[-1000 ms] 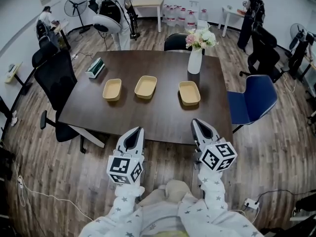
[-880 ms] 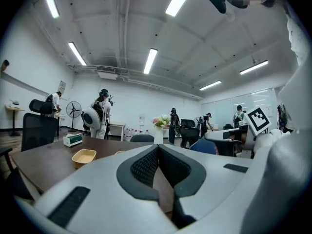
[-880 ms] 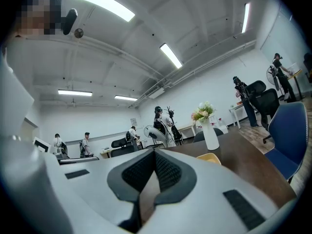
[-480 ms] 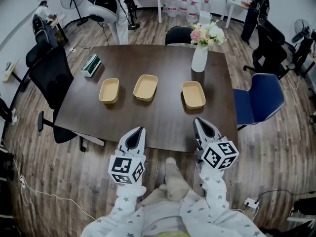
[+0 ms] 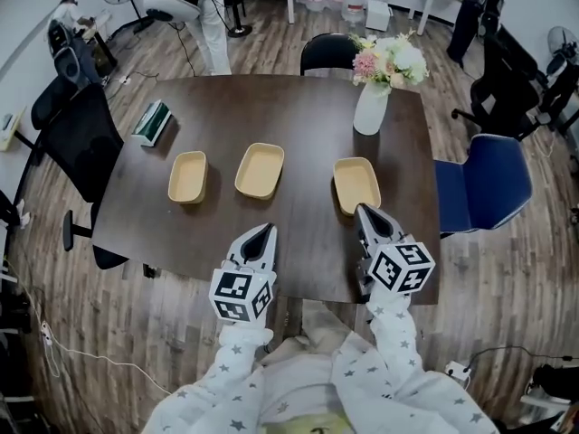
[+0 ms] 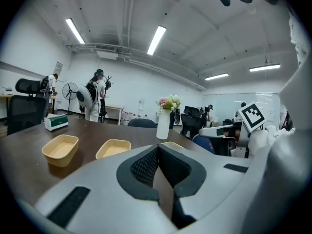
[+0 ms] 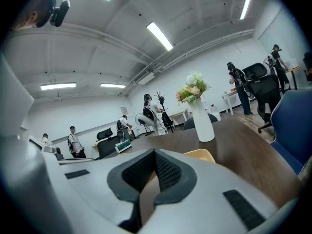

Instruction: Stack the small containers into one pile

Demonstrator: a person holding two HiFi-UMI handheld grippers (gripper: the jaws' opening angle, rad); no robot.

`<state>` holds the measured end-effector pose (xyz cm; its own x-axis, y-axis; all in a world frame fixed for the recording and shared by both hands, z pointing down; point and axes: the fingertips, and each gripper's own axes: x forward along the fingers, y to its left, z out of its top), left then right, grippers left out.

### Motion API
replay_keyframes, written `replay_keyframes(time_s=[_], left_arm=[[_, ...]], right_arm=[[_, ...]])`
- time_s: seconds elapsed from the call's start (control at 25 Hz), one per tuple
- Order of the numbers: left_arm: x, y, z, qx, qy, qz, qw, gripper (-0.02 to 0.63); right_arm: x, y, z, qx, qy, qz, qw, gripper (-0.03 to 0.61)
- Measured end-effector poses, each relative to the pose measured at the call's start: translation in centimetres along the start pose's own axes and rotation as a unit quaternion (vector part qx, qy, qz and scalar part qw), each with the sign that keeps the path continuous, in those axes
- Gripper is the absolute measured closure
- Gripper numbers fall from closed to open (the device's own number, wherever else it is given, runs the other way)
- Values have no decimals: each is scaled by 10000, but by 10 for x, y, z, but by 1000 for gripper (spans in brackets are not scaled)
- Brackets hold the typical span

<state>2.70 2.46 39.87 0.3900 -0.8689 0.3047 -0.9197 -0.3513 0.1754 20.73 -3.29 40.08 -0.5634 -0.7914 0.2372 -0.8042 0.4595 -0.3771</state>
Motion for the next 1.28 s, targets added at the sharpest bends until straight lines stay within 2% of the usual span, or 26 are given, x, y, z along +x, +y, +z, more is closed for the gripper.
replay_keyframes(time_s=[0.28, 0.52, 0.76, 0.88, 1.12, 1.16, 1.24, 1.28], left_arm=[[50, 1, -14, -147, 346, -205, 9991, 589], [83, -4, -21, -214, 514, -366, 9978, 589], [102, -10, -29, -222, 730, -577, 9954, 589], [110, -13, -33, -239, 840, -671, 9939, 589], [127, -17, -40, -226, 1062, -904, 9900, 589], [130, -17, -40, -225, 1081, -932, 9895, 589], [133, -18, -43, -231, 1142, -983, 9883, 589], [134, -18, -44, -234, 1171, -999, 9878, 589]], right_arm=[[31, -41, -5, 114, 298, -150, 9994, 557], [47, -67, -9, -31, 523, -265, 9983, 557], [56, -95, -14, -217, 832, -690, 9939, 554], [60, -109, -20, -439, 1042, -1000, 9885, 554], [71, -129, -33, -662, 1423, -1315, 9788, 552], [74, -134, -34, -711, 1476, -1385, 9767, 549], [76, -142, -39, -754, 1639, -1484, 9723, 476], [76, -145, -43, -744, 1746, -1505, 9702, 471]])
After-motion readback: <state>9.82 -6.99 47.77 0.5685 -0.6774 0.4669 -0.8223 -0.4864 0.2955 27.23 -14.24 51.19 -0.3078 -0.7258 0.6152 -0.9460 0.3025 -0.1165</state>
